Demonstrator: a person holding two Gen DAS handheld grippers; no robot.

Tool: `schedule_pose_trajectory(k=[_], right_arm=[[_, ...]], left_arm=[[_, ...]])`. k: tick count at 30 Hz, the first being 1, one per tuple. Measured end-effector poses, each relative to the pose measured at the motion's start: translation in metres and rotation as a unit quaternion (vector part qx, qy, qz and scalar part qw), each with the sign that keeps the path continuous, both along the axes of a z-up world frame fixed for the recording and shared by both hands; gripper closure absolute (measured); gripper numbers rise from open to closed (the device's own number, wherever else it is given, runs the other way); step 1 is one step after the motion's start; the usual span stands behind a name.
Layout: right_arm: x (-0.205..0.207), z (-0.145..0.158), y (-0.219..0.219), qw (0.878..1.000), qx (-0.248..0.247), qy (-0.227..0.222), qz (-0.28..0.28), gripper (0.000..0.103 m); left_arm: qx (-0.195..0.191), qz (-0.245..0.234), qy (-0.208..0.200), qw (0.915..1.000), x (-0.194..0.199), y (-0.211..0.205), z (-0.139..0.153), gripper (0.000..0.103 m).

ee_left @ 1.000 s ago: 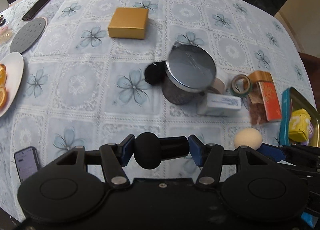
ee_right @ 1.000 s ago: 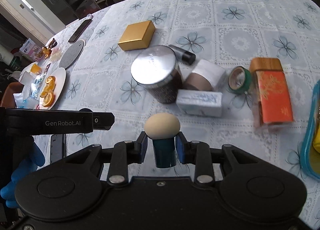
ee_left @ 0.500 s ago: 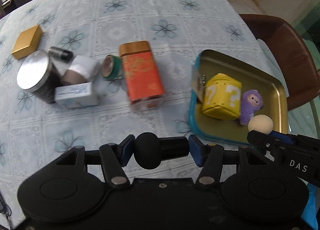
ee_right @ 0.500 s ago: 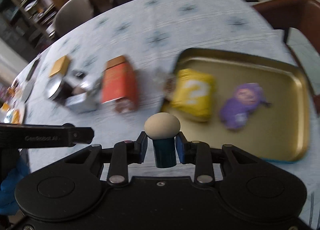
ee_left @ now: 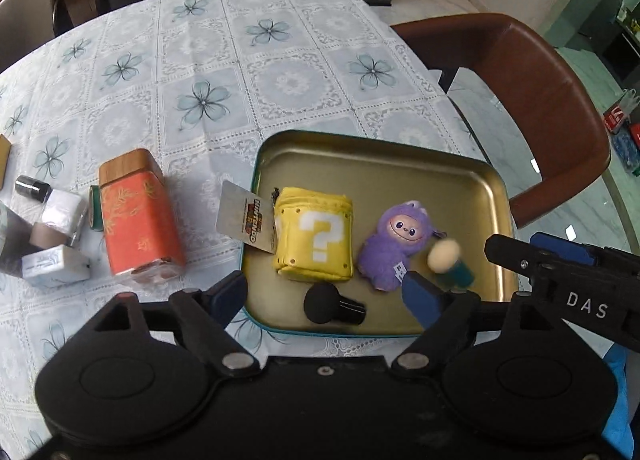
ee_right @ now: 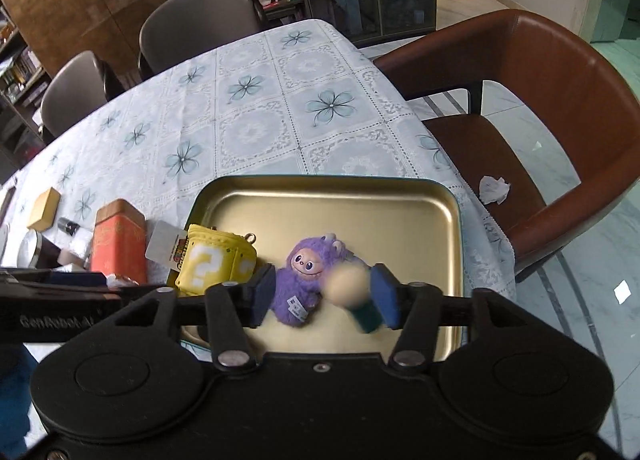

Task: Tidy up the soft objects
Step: 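Carry the brush and black cap to the gold tray and release both, then move both tools back toward the remaining cosmetics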

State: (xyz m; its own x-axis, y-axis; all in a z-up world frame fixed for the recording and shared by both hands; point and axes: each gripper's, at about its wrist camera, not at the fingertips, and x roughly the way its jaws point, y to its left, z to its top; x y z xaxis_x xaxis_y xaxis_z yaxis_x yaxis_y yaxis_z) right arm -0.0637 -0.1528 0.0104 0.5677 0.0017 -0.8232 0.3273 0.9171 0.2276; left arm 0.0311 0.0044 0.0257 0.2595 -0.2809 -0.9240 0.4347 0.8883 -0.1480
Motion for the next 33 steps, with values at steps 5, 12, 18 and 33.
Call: schedule_pose_trajectory(k=[5,12,18,33], right_arm=[[0.003,-0.006,-0.001,1.000,0.015,0.006,-0.001,0.050],[0.021,-0.010,0.022,1.000,0.013,0.022,0.010,0.050],[0.037,-0.010,0.067,0.999,0.001,0.032,0.024,0.050],[0.082,-0.028,0.237,0.992,0.010,0.069,0.103,0.050]], left_arm=[[0.012,0.007,0.011,0.9999,0.001,0.008,-0.009,0.019],[0.024,0.034,0.020,0.9990,0.002,0.050,-0.019,0.019],[0.025,0.048,0.026,0.9982,0.006,0.103,-0.027,0.019],[0.067,0.102,0.036,0.9919,0.031,0.284,-0.050,0.019]])
